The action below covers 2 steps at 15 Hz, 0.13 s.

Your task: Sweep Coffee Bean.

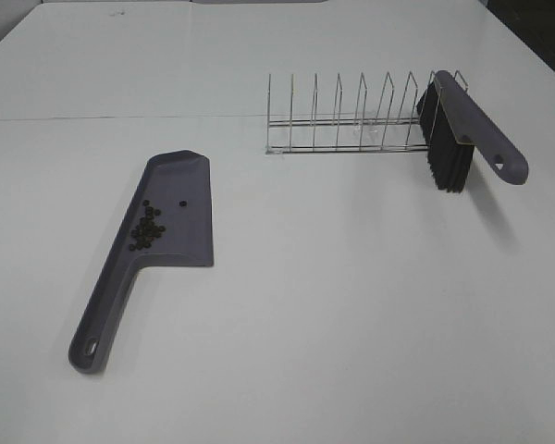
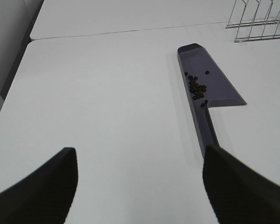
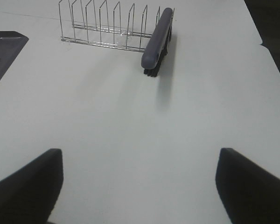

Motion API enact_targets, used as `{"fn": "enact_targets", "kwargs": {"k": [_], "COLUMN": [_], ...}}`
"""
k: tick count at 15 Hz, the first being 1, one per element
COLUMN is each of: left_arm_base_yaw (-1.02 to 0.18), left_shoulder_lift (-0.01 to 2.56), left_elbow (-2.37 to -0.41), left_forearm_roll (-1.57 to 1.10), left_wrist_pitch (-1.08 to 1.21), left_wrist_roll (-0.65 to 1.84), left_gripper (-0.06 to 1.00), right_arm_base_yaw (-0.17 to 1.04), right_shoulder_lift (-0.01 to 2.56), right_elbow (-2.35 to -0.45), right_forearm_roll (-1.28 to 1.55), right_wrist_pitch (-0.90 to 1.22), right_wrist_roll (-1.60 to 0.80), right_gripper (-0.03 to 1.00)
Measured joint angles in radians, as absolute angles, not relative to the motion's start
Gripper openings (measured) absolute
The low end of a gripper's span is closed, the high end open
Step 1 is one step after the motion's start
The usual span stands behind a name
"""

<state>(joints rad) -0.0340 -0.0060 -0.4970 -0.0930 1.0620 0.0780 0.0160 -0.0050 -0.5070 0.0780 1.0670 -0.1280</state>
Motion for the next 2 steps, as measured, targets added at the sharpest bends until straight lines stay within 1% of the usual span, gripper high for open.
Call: {"fn": "enact_targets", "kwargs": {"k": [2], "left_arm_base_yaw": [-0.034], "left_shoulder_lift": [-0.006], "left_elbow": [-0.497], "left_forearm_roll": [-0.093], "left_wrist_pitch": [1.062], "left_wrist_roll": [0.078], "left_gripper": [0.68], "right_arm_base_yaw": [0.016], "right_shoulder_lift": [-0.005], "right_elbow": [-0.507], "right_forearm_roll": [0.078], "right_wrist_pitch": [1.067], "right_wrist_roll": [-0.128], "right_gripper": [0.82]}}
